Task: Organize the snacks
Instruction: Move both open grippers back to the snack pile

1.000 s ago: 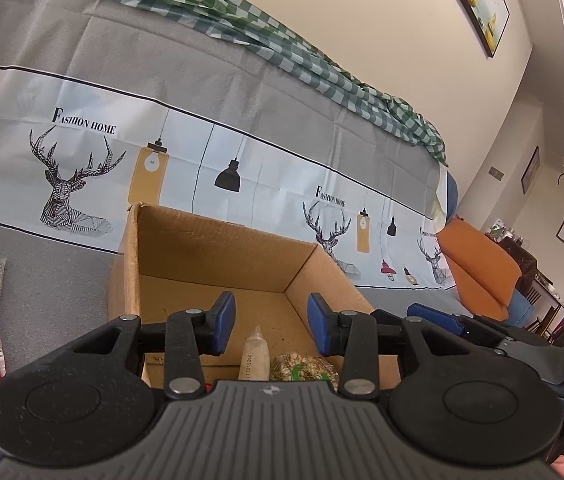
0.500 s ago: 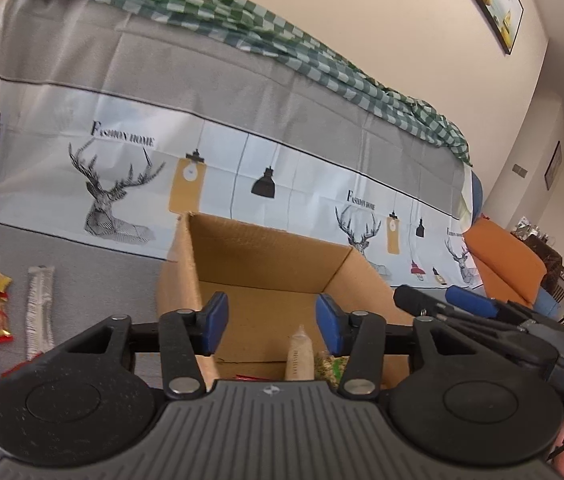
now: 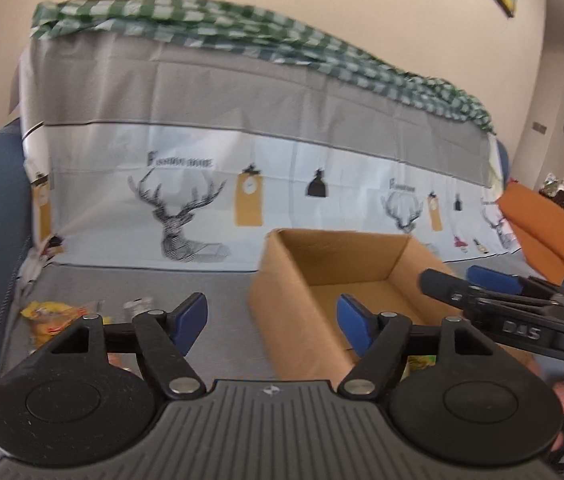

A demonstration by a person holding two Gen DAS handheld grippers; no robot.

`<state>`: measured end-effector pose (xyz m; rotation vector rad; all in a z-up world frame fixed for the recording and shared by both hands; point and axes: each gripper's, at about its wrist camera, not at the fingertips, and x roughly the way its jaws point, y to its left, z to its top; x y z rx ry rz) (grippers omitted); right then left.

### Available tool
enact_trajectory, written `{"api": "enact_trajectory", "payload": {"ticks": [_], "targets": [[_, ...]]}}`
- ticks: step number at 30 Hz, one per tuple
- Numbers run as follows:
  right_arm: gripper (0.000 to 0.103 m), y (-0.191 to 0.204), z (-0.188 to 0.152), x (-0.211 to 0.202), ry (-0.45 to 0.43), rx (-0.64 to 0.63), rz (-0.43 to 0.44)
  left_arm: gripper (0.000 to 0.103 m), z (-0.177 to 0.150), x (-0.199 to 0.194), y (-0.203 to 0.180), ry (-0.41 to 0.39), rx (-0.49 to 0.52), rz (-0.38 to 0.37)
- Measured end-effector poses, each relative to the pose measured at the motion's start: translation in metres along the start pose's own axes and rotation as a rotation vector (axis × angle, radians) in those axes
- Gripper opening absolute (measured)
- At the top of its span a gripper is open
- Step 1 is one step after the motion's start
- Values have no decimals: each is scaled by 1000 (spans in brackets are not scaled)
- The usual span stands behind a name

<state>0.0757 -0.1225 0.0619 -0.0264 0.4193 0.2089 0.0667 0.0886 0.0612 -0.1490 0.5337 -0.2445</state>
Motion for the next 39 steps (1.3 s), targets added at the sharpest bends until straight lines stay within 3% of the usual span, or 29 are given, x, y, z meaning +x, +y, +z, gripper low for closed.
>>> {"api": "enact_trajectory", "payload": {"ticks": [3, 4, 6, 7, 9, 10, 11, 12, 13, 14, 16, 25, 30, 33, 34, 35, 36, 39], "targets": [[86, 21, -2, 2, 5, -39, 37, 76, -13, 7, 31, 25, -75, 82], [86, 27, -3, 3, 9, -52, 51, 75, -18, 12, 40, 65, -98, 116], [86, 41, -6, 5, 17, -77, 80, 64, -22, 20, 54, 132, -139, 202], [85, 48, -7, 6, 26, -92, 95, 61, -22, 22, 62, 144, -170, 218], [83, 61, -10, 9, 39, -108, 134, 45, -24, 25, 74, 171, -226, 213], [80, 67, -12, 9, 40, -115, 154, 30, -25, 28, 79, 188, -240, 215], [71, 73, -14, 10, 43, -127, 172, 23, -26, 29, 81, 205, -249, 228], [57, 80, -18, 12, 51, -141, 189, 20, -27, 31, 84, 218, -256, 243], [49, 85, -20, 13, 58, -144, 205, 18, -28, 32, 87, 226, -267, 254], [41, 89, -23, 14, 57, -138, 223, 18, -28, 33, 92, 233, -288, 260], [38, 98, -30, 15, 64, -144, 244, 18, -30, 33, 104, 241, -355, 255], [39, 143, -70, 34, 132, -238, 309, 18, -45, 40, 150, 320, -605, 227], [43, 153, -95, 57, 219, -262, 295, 19, -47, 51, 152, 353, -598, 244], [44, 158, -105, 70, 264, -273, 274, 27, -48, 59, 150, 374, -586, 259], [46, 159, -106, 74, 270, -275, 269, 35, -48, 62, 150, 381, -584, 266], [51, 160, -107, 77, 273, -278, 263, 43, -48, 64, 150, 388, -582, 274], [58, 161, -109, 80, 276, -284, 255, 45, -49, 68, 149, 397, -578, 284], [64, 165, -115, 91, 302, -300, 236, 46, -51, 77, 147, 429, -560, 301]]}}
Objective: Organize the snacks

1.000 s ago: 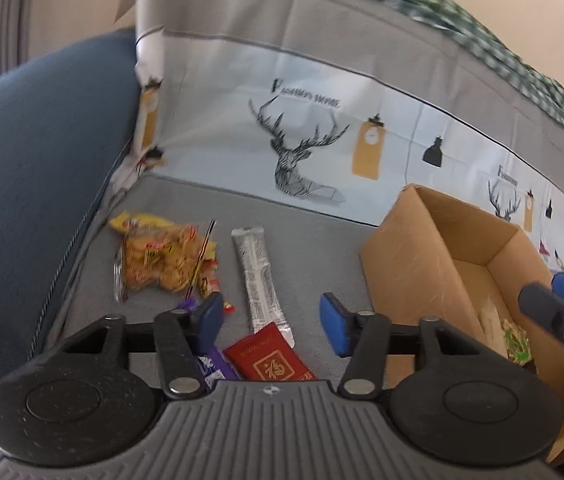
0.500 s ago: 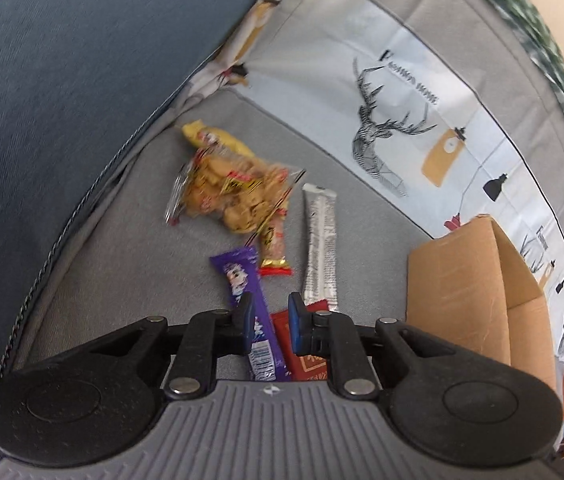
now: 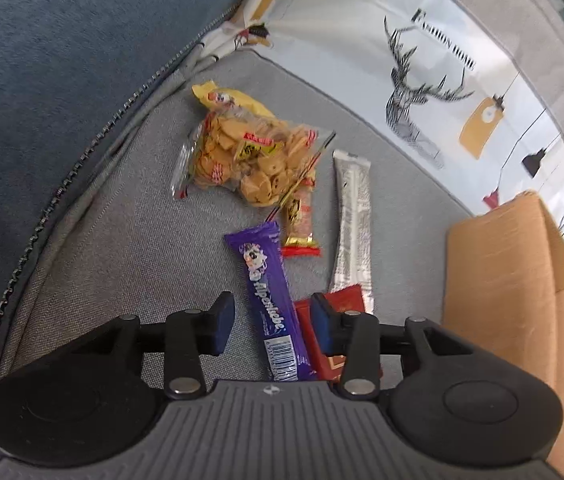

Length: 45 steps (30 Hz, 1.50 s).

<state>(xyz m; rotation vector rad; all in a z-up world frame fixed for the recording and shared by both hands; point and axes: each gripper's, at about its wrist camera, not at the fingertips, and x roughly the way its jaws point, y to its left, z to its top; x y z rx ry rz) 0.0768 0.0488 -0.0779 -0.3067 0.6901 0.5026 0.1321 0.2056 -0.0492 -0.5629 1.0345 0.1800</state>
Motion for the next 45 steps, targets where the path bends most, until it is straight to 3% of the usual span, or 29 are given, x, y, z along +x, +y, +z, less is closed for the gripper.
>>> {"api": "enact_trajectory", "payload": {"ticks": [15, 19, 24, 29, 32, 45], "targets": [[64, 1, 2, 39, 88, 12, 16, 45, -5, 19, -15, 47, 90, 59], [57, -2, 2, 39, 90, 14, 46, 25, -5, 18, -15, 35, 125, 93], [52, -4, 4, 36, 87, 19, 55, 25, -5, 4, -5, 3, 146, 134], [52, -5, 6, 31, 154, 48, 79, 25, -7, -4, 15, 46, 104, 125], [55, -4, 7, 29, 180, 47, 87, 25, -6, -3, 21, 59, 80, 128], [67, -5, 7, 41, 148, 47, 88, 30, -3, 4, 11, 37, 91, 164]]}}
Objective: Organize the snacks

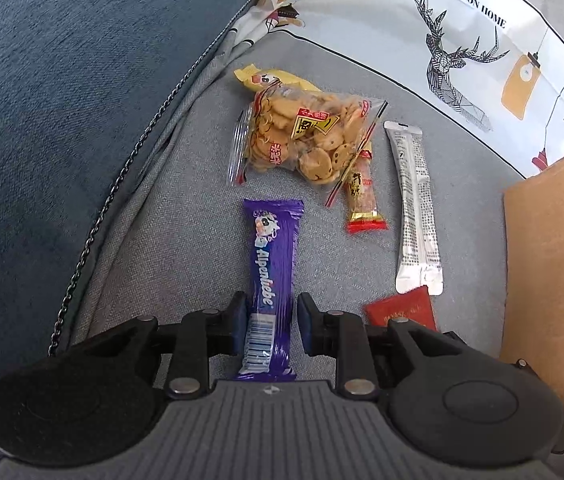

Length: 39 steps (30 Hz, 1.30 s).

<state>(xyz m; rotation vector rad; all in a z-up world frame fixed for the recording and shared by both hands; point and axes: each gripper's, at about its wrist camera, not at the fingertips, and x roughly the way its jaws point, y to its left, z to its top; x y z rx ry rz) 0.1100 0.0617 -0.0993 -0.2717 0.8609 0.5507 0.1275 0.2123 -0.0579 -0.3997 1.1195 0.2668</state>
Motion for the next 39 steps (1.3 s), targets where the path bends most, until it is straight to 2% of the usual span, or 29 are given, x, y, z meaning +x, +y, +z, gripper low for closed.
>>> {"api": "enact_trajectory", "payload": {"ticks": [7, 9, 12, 17, 25, 30, 34, 39], "targets": [[67, -1, 1, 1, -6, -13, 1, 30, 2, 2, -7, -10, 30, 15], [57, 0, 0, -1, -12, -20, 9, 30, 2, 3, -8, -11, 34, 17], [49, 2, 0, -1, -20, -41, 10, 26, 1, 3, -7, -14, 45, 25], [46, 1, -1, -7, -30, -29, 10, 18, 2, 1, -4, -21, 28, 17], [44, 1, 1, -29, -107, -52, -4, 17, 2, -11, -5, -73, 17, -52], [44, 2, 0, -49, -147, -72, -10, 17, -2, -28, -1, -132, -23, -107], [44, 2, 2, -76, -192, -62, -14, 17, -8, -45, 4, -183, -40, -149], [44, -6, 16, -124, -290, -40, -22, 17, -13, -65, 5, -248, -51, -193]]}}
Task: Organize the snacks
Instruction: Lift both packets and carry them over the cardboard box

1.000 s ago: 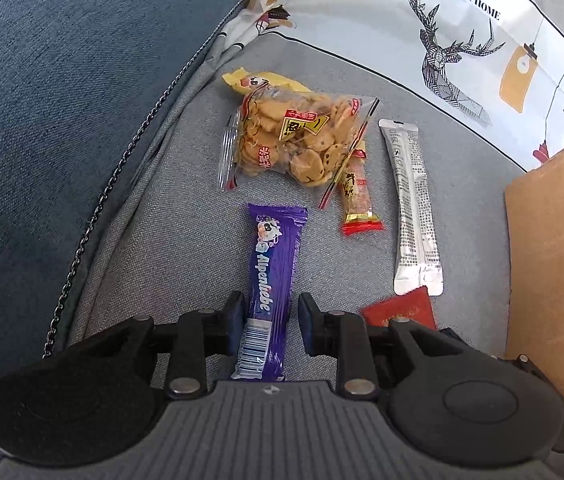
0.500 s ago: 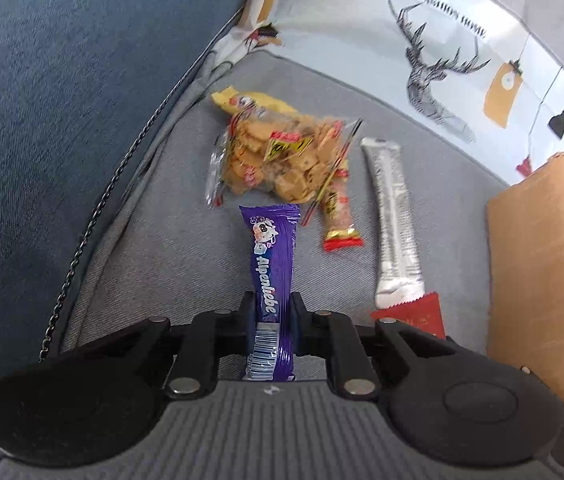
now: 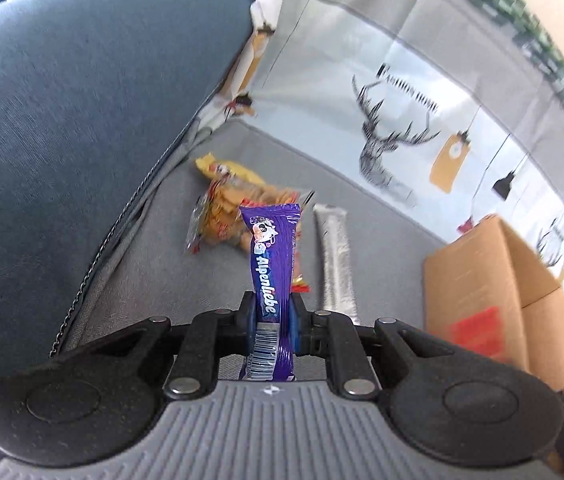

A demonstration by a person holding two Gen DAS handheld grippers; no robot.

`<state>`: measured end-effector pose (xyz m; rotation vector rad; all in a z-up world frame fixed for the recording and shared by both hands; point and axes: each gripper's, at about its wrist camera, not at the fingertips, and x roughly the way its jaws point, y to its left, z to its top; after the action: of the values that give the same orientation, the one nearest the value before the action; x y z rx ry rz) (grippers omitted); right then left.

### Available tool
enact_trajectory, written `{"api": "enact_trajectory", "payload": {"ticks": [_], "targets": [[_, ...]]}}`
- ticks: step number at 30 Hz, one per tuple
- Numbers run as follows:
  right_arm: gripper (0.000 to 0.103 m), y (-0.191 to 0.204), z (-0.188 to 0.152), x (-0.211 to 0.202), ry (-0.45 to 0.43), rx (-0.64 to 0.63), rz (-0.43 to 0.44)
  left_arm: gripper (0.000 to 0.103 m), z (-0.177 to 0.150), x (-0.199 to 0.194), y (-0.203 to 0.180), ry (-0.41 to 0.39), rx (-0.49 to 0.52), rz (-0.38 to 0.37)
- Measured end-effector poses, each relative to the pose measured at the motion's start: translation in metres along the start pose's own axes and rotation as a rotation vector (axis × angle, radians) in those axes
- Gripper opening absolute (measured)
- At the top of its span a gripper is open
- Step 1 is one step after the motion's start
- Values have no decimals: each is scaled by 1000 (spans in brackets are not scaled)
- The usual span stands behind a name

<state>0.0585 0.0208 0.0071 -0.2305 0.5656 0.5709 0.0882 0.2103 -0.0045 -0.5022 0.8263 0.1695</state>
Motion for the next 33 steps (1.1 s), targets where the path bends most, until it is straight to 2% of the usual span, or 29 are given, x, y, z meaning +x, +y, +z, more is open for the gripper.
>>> {"api": "enact_trajectory", "payload": {"ticks": [6, 10, 17, 23, 33], "targets": [[44, -47, 29, -43, -111, 3, -74, 17, -3, -21, -14, -79, 17, -58], [44, -91, 32, -58, -150, 40, -158, 17, -4, -26, -30, -126, 22, -91], [44, -151, 11, -66, -109, 178, -256, 17, -7, -29, -65, -194, 31, -164], [44, -175, 1, -74, -106, 144, -313, 17, -19, -23, -99, -206, 76, -217], [45, -214, -14, -90, -93, 192, -377, 17, -42, -14, -150, -212, 169, -296]]}}
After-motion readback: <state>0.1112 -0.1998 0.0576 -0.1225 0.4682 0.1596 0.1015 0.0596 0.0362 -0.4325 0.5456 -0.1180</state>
